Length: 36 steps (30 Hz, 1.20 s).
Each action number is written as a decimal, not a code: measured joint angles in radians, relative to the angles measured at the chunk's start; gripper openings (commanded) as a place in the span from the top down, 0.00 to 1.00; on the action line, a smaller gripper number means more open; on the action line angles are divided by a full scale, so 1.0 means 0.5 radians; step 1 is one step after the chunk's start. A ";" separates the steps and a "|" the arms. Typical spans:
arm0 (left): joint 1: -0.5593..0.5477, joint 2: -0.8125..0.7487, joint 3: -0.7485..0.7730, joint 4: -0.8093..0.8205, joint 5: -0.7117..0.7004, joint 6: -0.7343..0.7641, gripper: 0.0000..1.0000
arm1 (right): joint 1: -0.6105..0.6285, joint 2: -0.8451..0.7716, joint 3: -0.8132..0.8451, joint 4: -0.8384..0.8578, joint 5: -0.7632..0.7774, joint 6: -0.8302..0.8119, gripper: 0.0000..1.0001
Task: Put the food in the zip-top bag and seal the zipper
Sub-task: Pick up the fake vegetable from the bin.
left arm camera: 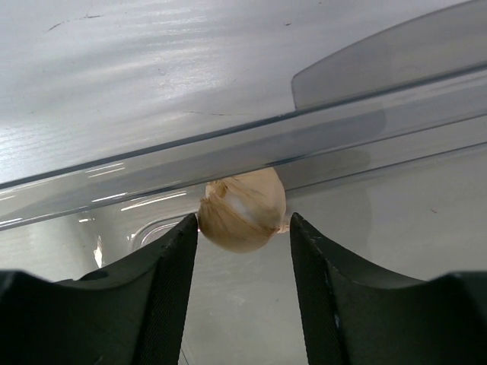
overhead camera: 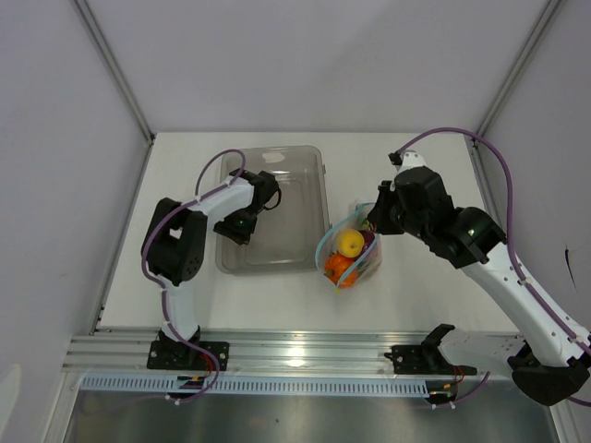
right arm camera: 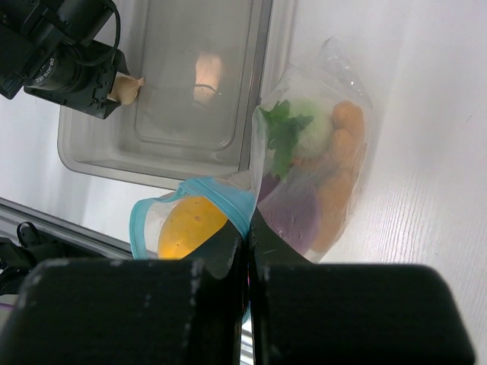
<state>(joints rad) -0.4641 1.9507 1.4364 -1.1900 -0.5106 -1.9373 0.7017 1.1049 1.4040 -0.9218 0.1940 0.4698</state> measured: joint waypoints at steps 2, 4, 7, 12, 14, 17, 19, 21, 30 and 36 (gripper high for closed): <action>0.000 0.000 0.000 -0.012 -0.001 -0.002 0.51 | 0.000 0.000 0.000 -0.001 -0.001 0.000 1.00; 0.001 0.000 0.000 -0.018 -0.001 -0.003 0.54 | 0.000 -0.001 0.000 0.000 0.000 0.000 1.00; 0.001 0.000 0.000 -0.018 -0.003 -0.001 0.60 | 0.000 -0.001 0.000 0.000 -0.001 0.000 1.00; 0.001 -0.001 -0.004 0.007 -0.004 0.008 0.75 | 0.000 -0.001 0.000 0.000 -0.001 0.000 1.00; 0.001 -0.001 -0.004 0.014 -0.005 0.020 0.78 | 0.000 -0.001 0.000 -0.001 0.000 0.000 1.00; 0.000 -0.001 -0.004 0.020 -0.007 0.040 0.79 | 0.000 -0.001 0.000 0.000 0.000 0.000 1.00; -0.010 -0.001 -0.004 0.024 -0.014 0.063 0.78 | 0.000 -0.001 0.000 0.000 0.000 0.000 1.00; -0.019 -0.001 -0.002 0.026 -0.025 0.079 0.77 | 0.000 -0.001 0.000 0.000 -0.001 0.001 1.00; -0.181 -0.105 0.137 0.001 -0.083 0.252 0.71 | 0.000 0.000 0.000 0.001 0.001 0.001 1.00; -0.347 -0.476 0.236 0.080 -0.132 0.557 0.64 | 0.000 0.008 0.000 0.004 0.002 0.002 1.00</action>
<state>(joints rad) -0.6376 1.7126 1.5543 -1.1500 -0.5766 -1.6588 0.7017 1.1091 1.4040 -0.9199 0.1947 0.4706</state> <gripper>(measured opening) 0.354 0.002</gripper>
